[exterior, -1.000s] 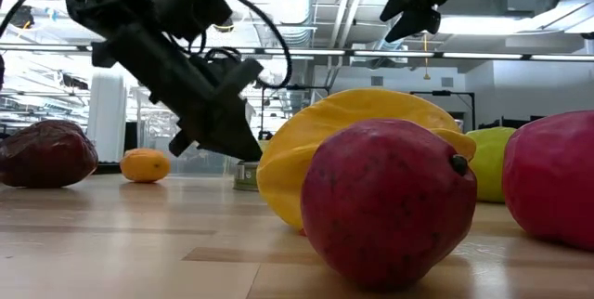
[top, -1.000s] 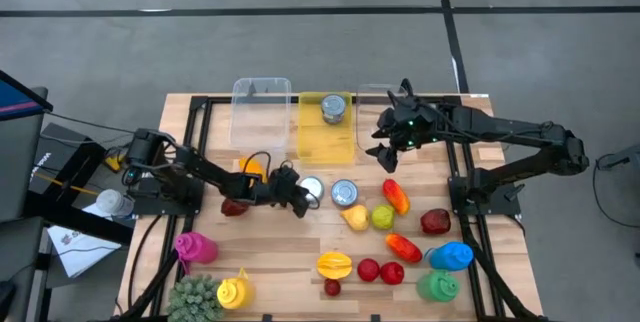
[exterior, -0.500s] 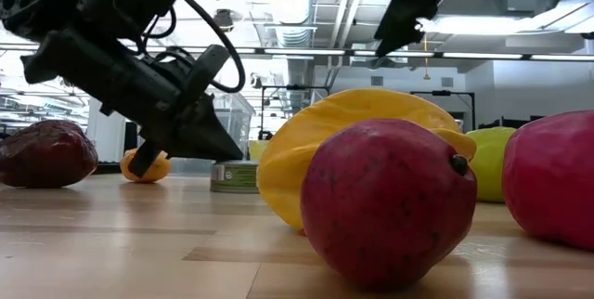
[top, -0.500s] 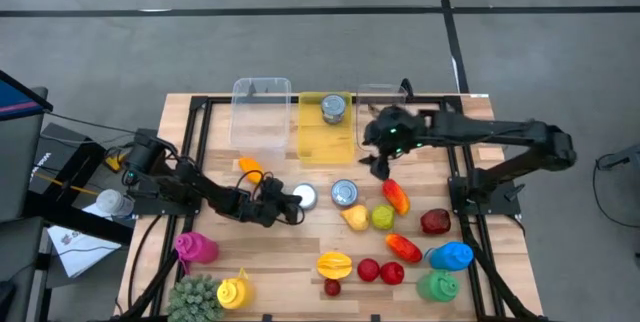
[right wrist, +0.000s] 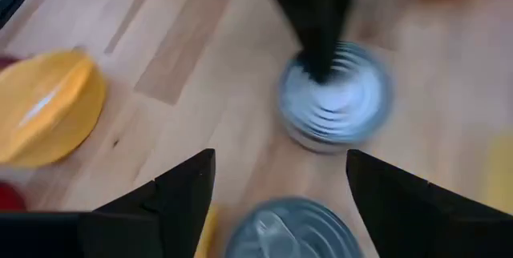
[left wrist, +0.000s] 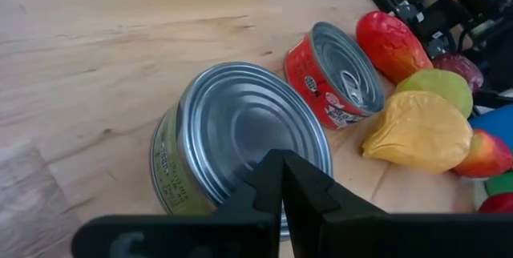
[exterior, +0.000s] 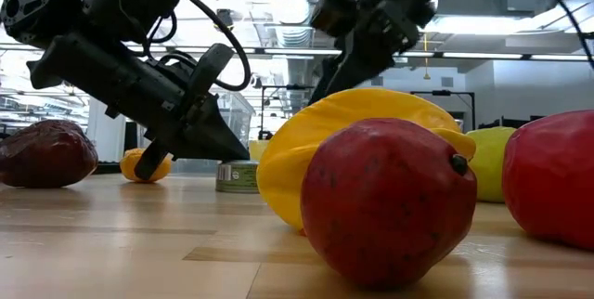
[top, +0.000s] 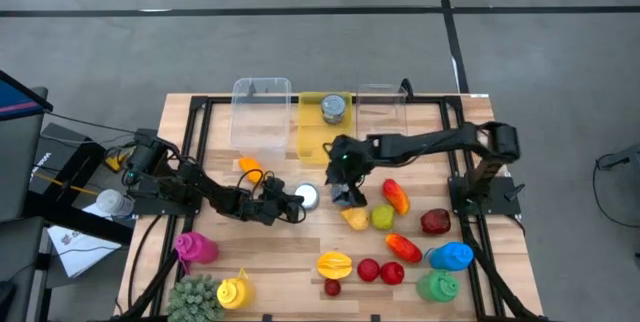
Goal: Pick & Place Food Item
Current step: Put the green tuna can into the yellow bin
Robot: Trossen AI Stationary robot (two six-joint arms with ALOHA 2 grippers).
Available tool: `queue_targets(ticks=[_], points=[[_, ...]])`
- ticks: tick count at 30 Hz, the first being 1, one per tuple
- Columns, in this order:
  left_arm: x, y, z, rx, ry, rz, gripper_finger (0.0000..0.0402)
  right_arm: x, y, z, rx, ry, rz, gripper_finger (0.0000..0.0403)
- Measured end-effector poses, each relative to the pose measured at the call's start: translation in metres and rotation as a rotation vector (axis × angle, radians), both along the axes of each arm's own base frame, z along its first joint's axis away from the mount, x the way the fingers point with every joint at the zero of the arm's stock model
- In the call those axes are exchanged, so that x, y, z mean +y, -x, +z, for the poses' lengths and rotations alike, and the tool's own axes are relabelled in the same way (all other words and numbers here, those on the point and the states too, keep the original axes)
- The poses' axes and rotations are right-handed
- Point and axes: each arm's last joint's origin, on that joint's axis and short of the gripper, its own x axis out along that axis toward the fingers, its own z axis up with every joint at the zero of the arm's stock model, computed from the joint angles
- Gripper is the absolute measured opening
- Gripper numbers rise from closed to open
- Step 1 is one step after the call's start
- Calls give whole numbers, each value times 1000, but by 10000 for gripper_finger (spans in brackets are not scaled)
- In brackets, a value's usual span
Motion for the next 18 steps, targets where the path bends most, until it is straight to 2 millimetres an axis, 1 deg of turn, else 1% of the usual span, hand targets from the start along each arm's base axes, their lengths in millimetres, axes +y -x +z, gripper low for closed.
queue_targets(ticks=[4,8,10,13,18], points=[[0,0,0,-5,3,-2,0,6,-19,-16,17,17,59,315],[0,0,0,-7,5,-3,0,8,-41,-23,34,109,-22,377],[0,0,0,-8,7,-5,0,7,-49,-26,57,174,-69,393],[0,0,0,-9,7,-6,0,6,-60,-28,83,247,-74,379],[0,-1,0,-8,4,-9,0,6,-74,-35,158,225,-91,351]])
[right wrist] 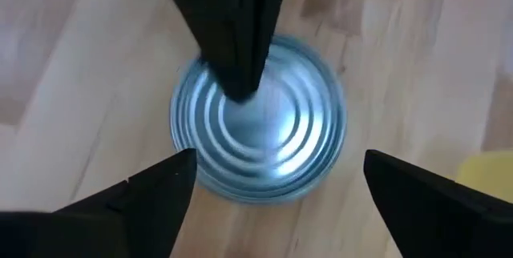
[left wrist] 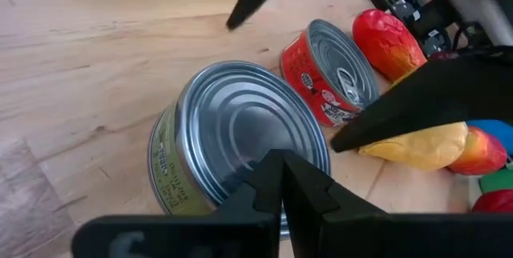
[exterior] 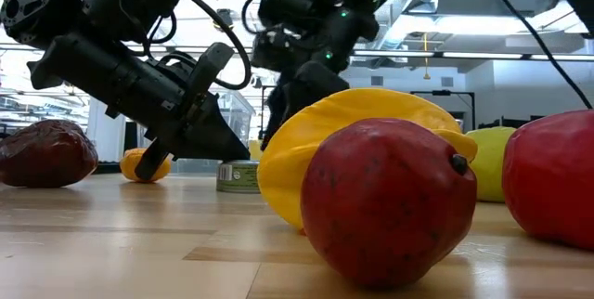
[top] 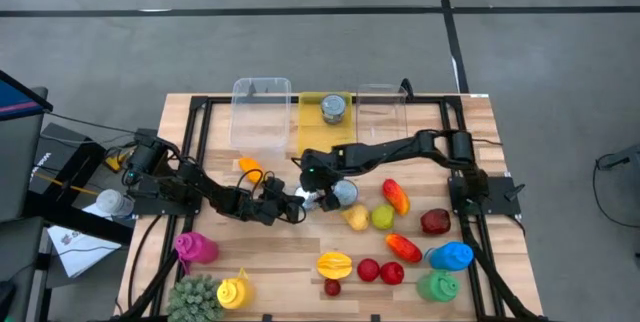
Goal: Pick & Place Food Item
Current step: Put the green tuna can into the yellow bin
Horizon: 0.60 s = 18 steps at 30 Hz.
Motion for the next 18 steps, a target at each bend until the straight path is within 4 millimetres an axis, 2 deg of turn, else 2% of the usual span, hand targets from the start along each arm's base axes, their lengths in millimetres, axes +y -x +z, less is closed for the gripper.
queue_targets(ticks=[5,11,18], points=[[0,0,0,1,-1,-1,0,-3,-9,-11,6,-15,3,341],[0,0,0,1,1,-4,0,-1,-9,-14,8,-108,42,341],[0,0,0,-2,6,-9,0,2,-6,3,-36,-166,93,341]])
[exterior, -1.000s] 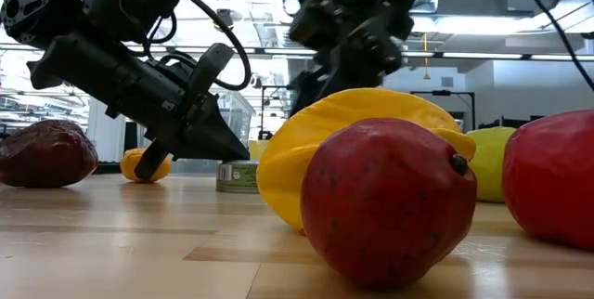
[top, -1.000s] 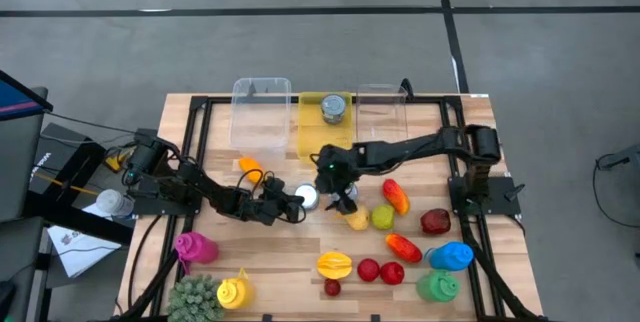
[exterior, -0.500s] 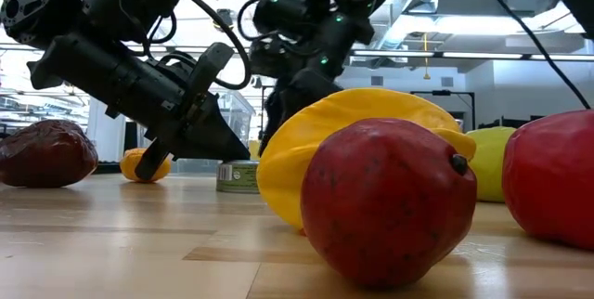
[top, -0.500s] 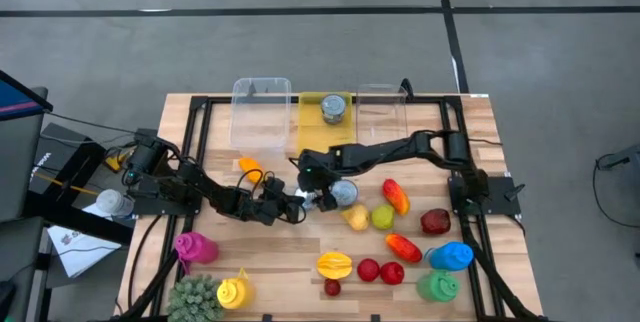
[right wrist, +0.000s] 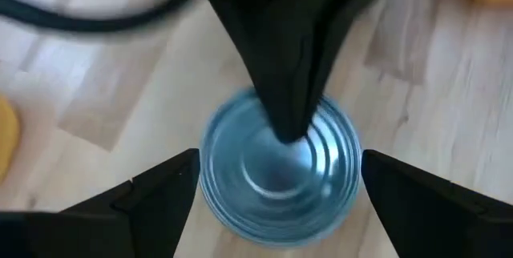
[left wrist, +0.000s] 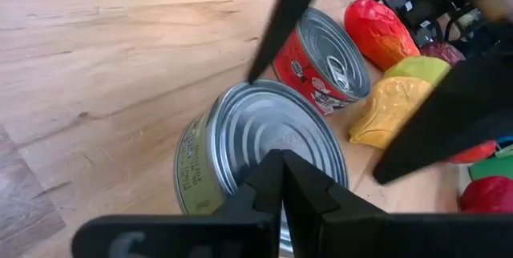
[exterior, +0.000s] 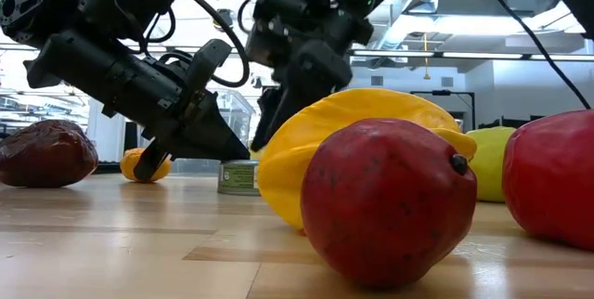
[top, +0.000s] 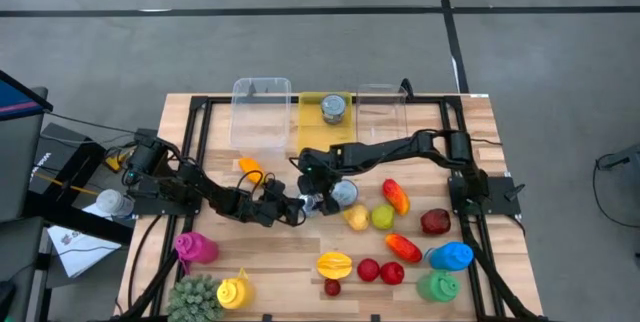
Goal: Pick & Place Food Item
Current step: Put the green tuna can into the yellow bin
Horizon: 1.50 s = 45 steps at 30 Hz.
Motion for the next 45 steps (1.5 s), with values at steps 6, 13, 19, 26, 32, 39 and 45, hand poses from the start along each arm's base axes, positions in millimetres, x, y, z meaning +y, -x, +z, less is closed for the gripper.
queue_targets(ticks=[6,13,19,26,32,39,45], points=[[0,0,0,-2,-2,3,0,2,2,-2,22,-49,4,341],[0,0,0,1,-6,7,0,8,8,-11,66,-44,27,341],[0,0,0,3,-10,10,0,12,10,-11,85,9,26,341],[1,1,-1,5,-20,21,0,31,2,-24,19,316,56,341],[1,0,0,4,-16,17,0,39,-1,-31,8,414,11,321],[-1,1,3,4,2,-15,0,35,1,-33,49,405,-41,212],[-2,10,28,31,10,-100,1,35,3,-33,68,349,-26,85]])
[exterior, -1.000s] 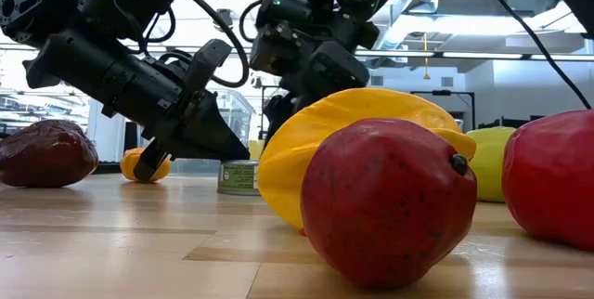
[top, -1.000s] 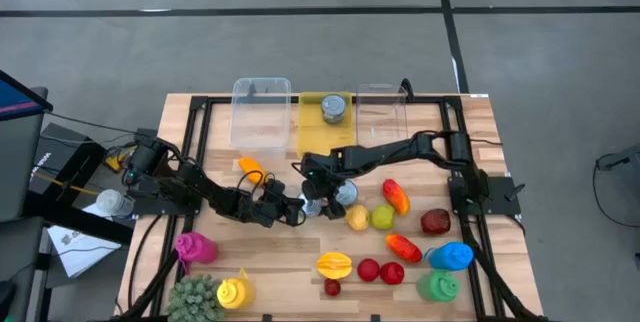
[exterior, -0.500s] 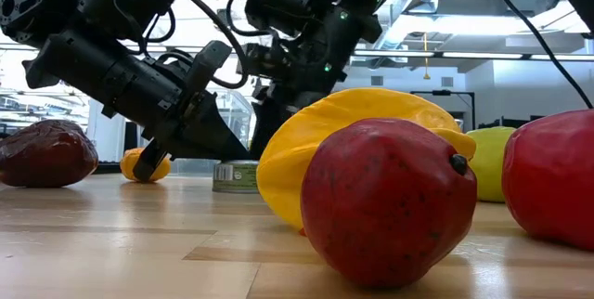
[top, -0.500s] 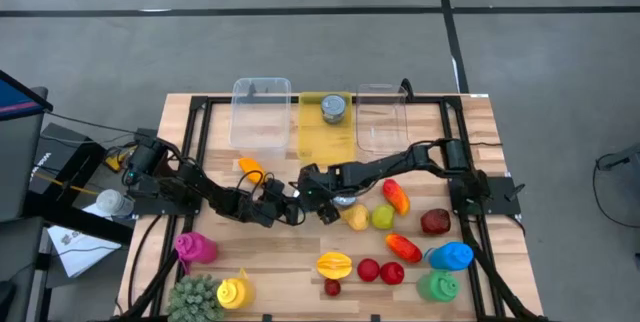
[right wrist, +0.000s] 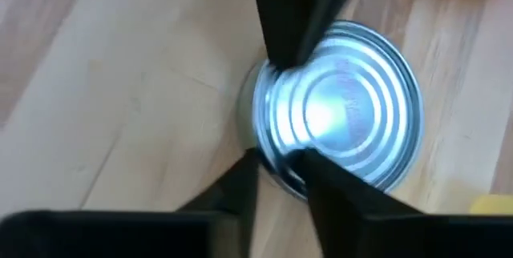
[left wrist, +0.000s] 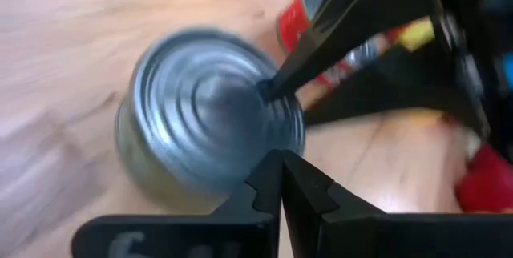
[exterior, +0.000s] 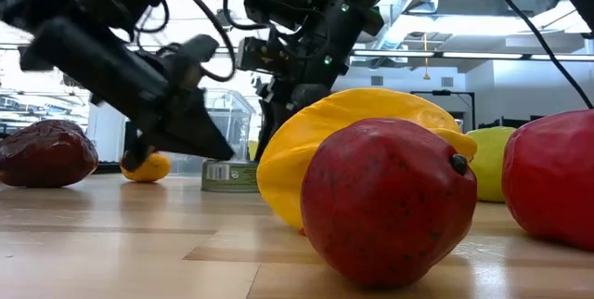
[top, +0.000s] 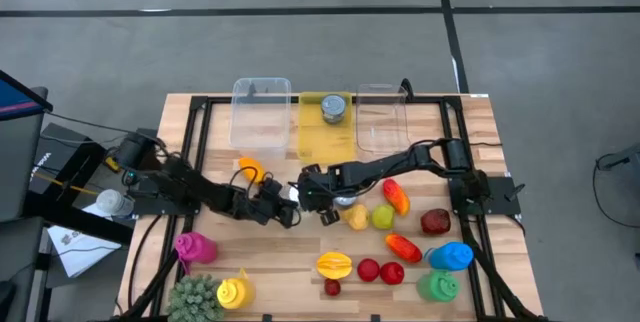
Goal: Pick & Place Food Item
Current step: Put the green tuna can into the yellow bin
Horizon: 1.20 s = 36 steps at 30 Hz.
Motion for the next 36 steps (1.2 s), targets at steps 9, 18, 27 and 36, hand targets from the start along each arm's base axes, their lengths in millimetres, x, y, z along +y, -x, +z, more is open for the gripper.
queue_targets(ticks=[9,18,27,36], points=[[16,26,30,91,-131,119,1,0,-1,1,-8,-55,-14,19],[32,1,3,61,-106,184,0,-2,-1,1,-5,-145,-42,9],[30,-8,-11,32,-68,182,0,0,0,1,8,-178,-41,4],[29,-3,-18,135,-48,96,0,-18,16,32,35,-269,-77,5]])
